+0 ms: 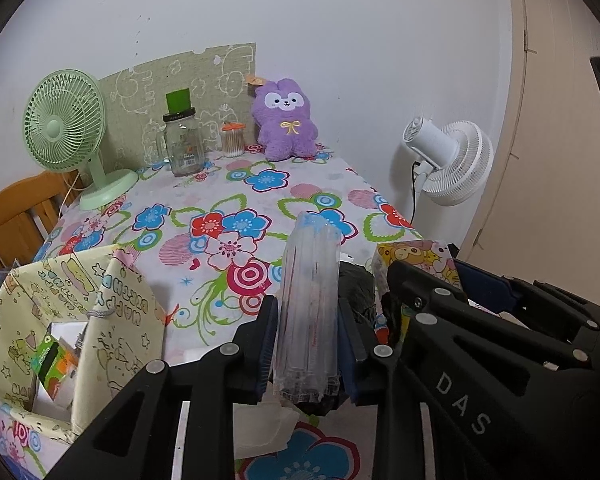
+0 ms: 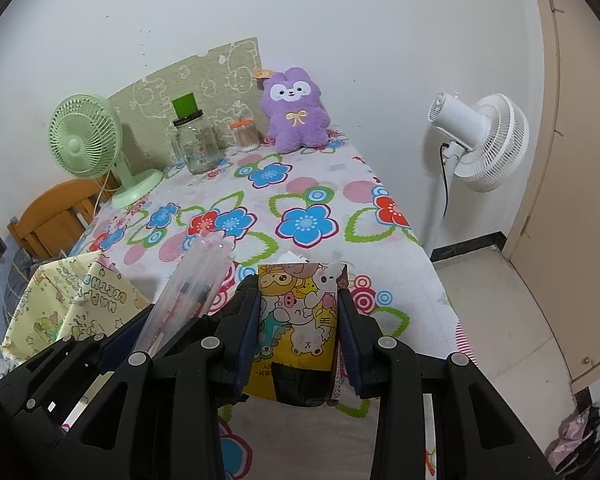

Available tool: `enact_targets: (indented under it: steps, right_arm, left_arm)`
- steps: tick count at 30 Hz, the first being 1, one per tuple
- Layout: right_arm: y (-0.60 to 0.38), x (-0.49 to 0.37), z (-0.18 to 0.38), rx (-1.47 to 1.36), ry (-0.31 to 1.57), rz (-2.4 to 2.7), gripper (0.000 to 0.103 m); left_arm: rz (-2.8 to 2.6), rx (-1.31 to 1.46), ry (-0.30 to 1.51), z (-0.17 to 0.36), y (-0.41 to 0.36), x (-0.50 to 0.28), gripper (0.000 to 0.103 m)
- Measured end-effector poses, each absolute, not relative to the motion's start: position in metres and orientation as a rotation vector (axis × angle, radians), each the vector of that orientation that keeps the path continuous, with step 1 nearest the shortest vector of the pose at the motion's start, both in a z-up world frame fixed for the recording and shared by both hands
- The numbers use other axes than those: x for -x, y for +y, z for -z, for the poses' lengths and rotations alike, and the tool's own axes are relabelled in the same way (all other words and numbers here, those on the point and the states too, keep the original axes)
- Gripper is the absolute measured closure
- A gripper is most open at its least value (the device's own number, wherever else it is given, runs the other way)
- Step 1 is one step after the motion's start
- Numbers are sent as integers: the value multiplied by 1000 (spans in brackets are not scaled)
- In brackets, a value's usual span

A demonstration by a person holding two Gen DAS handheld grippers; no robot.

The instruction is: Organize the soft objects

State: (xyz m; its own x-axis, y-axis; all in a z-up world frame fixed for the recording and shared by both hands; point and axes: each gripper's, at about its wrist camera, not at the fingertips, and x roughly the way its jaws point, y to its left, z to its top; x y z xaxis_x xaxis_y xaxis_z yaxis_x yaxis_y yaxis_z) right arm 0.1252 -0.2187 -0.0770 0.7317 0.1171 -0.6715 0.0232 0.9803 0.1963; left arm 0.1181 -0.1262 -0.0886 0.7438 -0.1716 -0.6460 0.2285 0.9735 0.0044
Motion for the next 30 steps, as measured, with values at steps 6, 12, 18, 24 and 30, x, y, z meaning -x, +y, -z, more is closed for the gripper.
enact_targets:
  steps: [6,12,18,24,30]
  right_arm:
    - [-212,-123,68,-194,735,-63,63]
    - [-206,-122,55,-181,712,-70,63]
    - [-196,-118,44,-166,690,-83,63]
    - [-188,-117,39,-154,684,-94,63]
    - [-190,-112,54,-160,715,-89,63]
  left_arm:
    - [223,-84,698,80,-120,-119,74]
    - [227,-74,685,69,-112,-116,72]
    - [214,-75,658,59,-103,-111,73]
    - [214,-48,665,60,-92,-111,72]
    - [228,-21,709,77,-90,-112,59]
